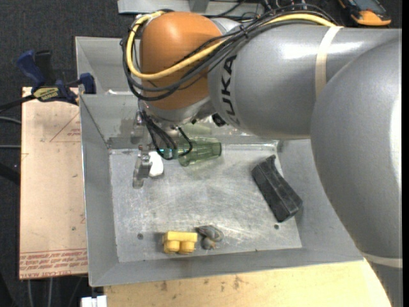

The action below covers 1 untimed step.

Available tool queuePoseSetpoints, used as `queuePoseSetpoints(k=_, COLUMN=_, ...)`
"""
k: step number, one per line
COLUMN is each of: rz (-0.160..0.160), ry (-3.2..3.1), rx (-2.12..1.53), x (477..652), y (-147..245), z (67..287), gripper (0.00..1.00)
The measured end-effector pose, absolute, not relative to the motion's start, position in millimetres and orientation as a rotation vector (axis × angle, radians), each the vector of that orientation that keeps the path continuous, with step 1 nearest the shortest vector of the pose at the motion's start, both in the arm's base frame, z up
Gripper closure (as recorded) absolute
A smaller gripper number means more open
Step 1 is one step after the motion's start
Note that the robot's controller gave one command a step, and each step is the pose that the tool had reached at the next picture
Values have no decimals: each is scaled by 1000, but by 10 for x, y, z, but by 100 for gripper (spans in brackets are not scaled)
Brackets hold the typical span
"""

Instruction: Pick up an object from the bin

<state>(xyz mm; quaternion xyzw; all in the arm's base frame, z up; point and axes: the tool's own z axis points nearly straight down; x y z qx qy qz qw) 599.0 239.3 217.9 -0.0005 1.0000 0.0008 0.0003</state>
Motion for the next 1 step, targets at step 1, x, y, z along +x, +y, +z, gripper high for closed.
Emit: queuePoseSetpoints(k=1, rz=6, ry=3123, rx=-239, x=5806, y=2302, z=1980, gripper=0)
